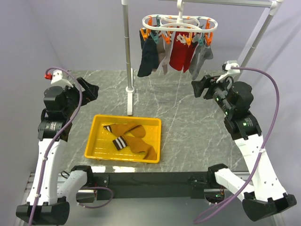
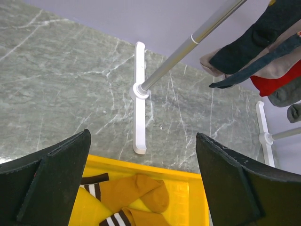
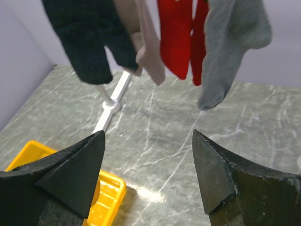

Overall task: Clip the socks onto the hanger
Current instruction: Open the clamp at the hanger.

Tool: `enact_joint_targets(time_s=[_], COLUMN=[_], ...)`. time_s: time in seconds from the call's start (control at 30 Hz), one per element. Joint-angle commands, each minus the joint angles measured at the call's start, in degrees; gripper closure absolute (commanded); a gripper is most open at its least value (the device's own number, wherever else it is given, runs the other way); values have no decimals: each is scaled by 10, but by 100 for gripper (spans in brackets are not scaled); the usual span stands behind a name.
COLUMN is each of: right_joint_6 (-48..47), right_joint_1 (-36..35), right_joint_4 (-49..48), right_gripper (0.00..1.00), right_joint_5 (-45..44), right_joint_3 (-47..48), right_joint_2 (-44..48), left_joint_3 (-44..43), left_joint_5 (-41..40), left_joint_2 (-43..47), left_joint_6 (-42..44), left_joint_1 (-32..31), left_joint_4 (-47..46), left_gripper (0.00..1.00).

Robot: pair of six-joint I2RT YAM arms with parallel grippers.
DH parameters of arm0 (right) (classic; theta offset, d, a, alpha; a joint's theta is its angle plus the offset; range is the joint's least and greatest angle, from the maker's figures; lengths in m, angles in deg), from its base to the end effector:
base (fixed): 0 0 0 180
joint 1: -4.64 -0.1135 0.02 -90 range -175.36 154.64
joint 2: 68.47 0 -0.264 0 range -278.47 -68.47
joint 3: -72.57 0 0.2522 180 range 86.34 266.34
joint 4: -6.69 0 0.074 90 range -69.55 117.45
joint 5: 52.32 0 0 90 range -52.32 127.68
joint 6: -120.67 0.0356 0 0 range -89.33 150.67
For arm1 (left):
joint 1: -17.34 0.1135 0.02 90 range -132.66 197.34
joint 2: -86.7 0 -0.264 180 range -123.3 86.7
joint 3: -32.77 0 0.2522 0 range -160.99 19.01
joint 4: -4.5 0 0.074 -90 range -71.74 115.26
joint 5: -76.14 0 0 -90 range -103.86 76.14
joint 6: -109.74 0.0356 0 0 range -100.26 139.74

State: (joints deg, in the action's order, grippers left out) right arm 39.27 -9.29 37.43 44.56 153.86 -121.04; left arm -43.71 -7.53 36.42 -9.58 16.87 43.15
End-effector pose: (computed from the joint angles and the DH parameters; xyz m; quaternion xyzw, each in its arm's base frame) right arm 0.1834 0.0499 0.4405 -0.0750 0.7155 0.1778 0.6715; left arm 0.1844 -0.0054 0.4043 -0.1604 0.7625 -0.2023 0.5932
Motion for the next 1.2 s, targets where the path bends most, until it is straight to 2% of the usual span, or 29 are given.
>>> enact_joint_targets(time_s=[0.0,0.17,0.27,0.3,0.37,0.47,0.57,0.83,1.0,1.17], right_joint_6=[5,-18,-51,-58,-73,-77,-75,-111,-124,-127], right_joint_1=[-4,-9,-26,-28,-29,-30,-30,-56,-94,-126], right_joint_4=[8,-1,-22,-30,-30,-40,-60,-69,-84,-78], right_gripper=[19,18,18,18,18,19,20,24,25,25], right_joint_5=[-45,-46,-68,-68,-68,-68,-71,-47,-107,-211], right_joint_3=[56,87,95,99,124,154,178,251,280,318], right_joint_2=[-24,-61,-74,-79,-99,-123,-151,-215,-248,-285], left_joint_3=[-17,-4,36,48,77,102,99,131,110,99], left_joint_5=[-16,4,85,140,176,180,168,230,194,182], left_joint_2=[21,26,40,42,52,60,58,49,28,13], left_joint_6=[15,16,8,2,-22,-38,-30,-34,2,20], left_joint_1=[1,-3,-5,-5,-6,-15,-24,-73,-138,-161], left_joint_4=[8,-8,-65,-83,-136,-180,-176,-244,-224,-222], left_gripper=[1,1,1,1,1,2,3,6,7,7])
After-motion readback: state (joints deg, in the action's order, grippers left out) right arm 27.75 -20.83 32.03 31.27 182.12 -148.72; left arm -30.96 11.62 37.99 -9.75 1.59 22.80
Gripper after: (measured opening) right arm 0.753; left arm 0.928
